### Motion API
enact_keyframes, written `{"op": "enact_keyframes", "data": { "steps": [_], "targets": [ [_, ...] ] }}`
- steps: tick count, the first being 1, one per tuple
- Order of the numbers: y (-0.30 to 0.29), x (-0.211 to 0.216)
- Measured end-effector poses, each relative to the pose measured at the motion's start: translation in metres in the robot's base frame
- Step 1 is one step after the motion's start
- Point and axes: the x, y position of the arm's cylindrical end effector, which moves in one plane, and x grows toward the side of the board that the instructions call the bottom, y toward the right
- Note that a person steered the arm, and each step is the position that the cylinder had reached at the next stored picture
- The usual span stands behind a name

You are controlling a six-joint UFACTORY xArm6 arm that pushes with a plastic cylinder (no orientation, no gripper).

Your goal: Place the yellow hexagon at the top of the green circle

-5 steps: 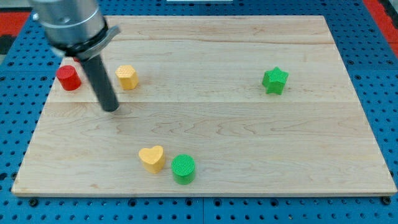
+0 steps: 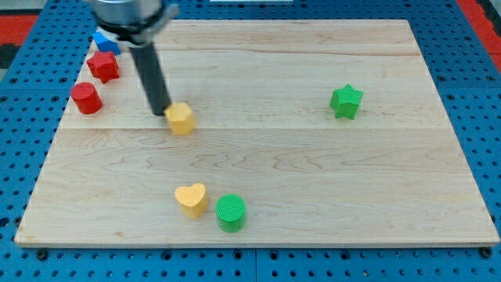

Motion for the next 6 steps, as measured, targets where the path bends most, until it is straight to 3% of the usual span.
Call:
{"op": "enact_keyframes", "data": {
  "steps": [1,2,3,4,5,6],
  "targets": [
    [0.003,-0.018],
    [0.04,0.008],
    [0.064,0.08],
    [0.076,0.073],
    [0.15,0.056],
    [0.28,0.057]
  ]
}}
